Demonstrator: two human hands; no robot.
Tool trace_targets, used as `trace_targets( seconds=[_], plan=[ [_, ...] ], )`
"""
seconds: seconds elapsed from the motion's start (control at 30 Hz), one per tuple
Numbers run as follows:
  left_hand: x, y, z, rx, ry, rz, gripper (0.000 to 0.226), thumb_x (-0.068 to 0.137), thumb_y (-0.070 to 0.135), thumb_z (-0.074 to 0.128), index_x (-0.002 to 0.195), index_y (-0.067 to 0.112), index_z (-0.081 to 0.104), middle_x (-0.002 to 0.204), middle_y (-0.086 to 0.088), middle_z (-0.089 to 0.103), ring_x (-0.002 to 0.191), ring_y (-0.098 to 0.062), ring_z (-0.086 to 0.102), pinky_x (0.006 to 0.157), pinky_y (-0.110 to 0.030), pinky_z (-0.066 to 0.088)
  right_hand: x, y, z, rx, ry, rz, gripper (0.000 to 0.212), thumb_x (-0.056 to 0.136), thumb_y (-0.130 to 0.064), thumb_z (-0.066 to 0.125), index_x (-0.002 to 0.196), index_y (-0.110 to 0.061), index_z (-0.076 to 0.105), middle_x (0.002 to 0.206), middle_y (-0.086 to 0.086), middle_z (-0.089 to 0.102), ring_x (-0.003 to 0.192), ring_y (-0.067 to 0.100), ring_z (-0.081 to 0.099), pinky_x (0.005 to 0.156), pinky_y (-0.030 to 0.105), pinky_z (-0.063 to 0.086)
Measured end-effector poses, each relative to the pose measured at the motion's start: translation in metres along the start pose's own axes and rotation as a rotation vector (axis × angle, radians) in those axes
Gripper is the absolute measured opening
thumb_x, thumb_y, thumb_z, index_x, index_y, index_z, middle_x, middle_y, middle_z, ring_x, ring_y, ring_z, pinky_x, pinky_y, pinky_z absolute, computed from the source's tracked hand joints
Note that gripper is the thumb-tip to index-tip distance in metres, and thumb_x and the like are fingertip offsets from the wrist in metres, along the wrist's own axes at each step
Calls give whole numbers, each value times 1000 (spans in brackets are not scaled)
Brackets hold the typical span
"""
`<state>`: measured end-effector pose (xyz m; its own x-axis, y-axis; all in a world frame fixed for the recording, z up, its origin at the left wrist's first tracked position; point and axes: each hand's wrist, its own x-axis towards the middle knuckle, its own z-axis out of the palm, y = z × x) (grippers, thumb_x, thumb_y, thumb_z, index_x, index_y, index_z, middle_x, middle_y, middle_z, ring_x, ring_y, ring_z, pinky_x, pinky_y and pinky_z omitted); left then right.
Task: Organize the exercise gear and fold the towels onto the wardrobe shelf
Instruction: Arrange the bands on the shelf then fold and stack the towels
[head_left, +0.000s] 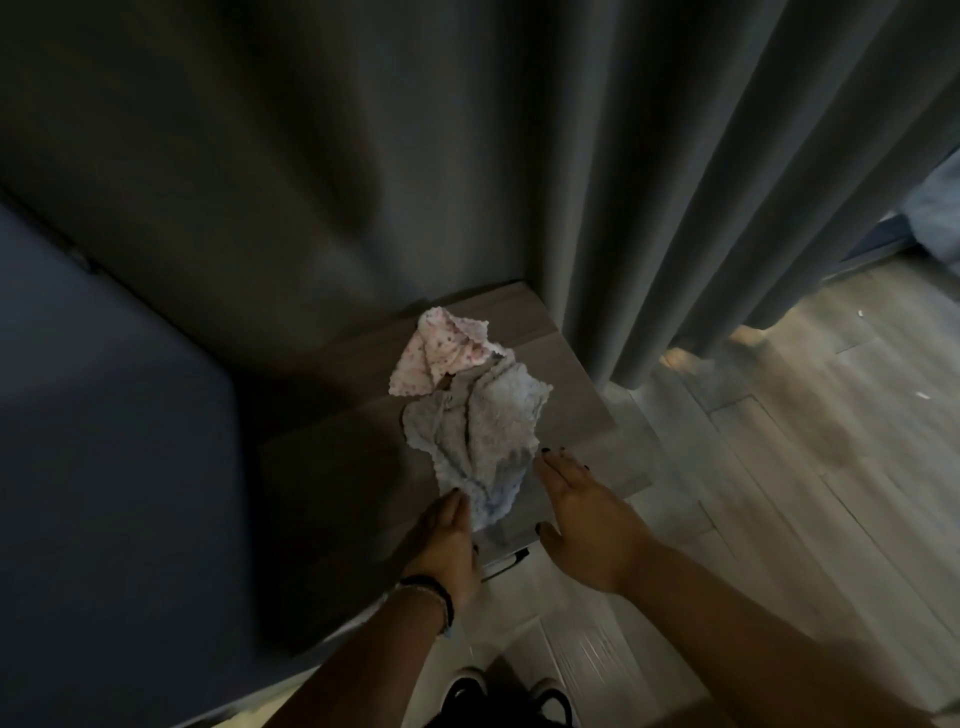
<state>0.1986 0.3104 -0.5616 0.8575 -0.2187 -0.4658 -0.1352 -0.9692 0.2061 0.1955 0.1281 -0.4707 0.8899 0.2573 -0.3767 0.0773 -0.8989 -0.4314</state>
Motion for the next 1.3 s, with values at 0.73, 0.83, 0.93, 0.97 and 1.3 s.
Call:
trace_targets(
  seconds=[0.73, 0.83, 0.93, 0.97, 1.3],
  plan=[
    [-86, 12, -243, -956, 478, 68, 13, 96, 15, 55, 107, 17, 62, 94, 9, 63, 82, 3, 57, 65, -2, 44, -36, -111, -135, 35, 68, -4, 68, 97, -30, 51, 152, -16, 15, 158, 3, 20, 143, 16, 24, 113, 21, 21],
    [-101, 10, -268, -1074, 507, 151, 13, 95, 14, 56, 100, 23, 63, 100, 5, 69, 94, -8, 65, 73, -10, 49, -41, -135, -150, 67, 89, -47, 68, 96, -35, 54, 151, -16, 19, 155, 3, 27, 137, 16, 35, 108, 19, 27],
    [-115, 8, -289, -1147, 561, 218, 15, 95, 13, 57, 94, 26, 65, 94, 2, 72, 91, -14, 67, 76, -23, 54, -48, -160, -162, 189, 175, -142, 59, 94, -30, 58, 146, -18, 32, 141, -4, 44, 120, 4, 45, 90, -2, 24],
    [-121, 7, -296, -1165, 578, 230, 14, 95, 13, 57, 93, 24, 66, 90, 0, 72, 88, -16, 67, 76, -27, 55, -49, -167, -165, 240, 216, -179, 53, 93, -26, 59, 141, -19, 40, 131, -10, 48, 112, -2, 44, 85, -8, 21],
    [-152, 5, -347, -1273, 851, 197, 27, 100, 22, 48, 80, 4, 54, 64, -3, 48, 59, -7, 45, 55, -19, 41, -21, -170, -201, 258, 475, -252, 16, 85, -20, 49, 76, -10, 58, 70, 0, 62, 66, 17, 58, 64, 30, 45]
  ],
)
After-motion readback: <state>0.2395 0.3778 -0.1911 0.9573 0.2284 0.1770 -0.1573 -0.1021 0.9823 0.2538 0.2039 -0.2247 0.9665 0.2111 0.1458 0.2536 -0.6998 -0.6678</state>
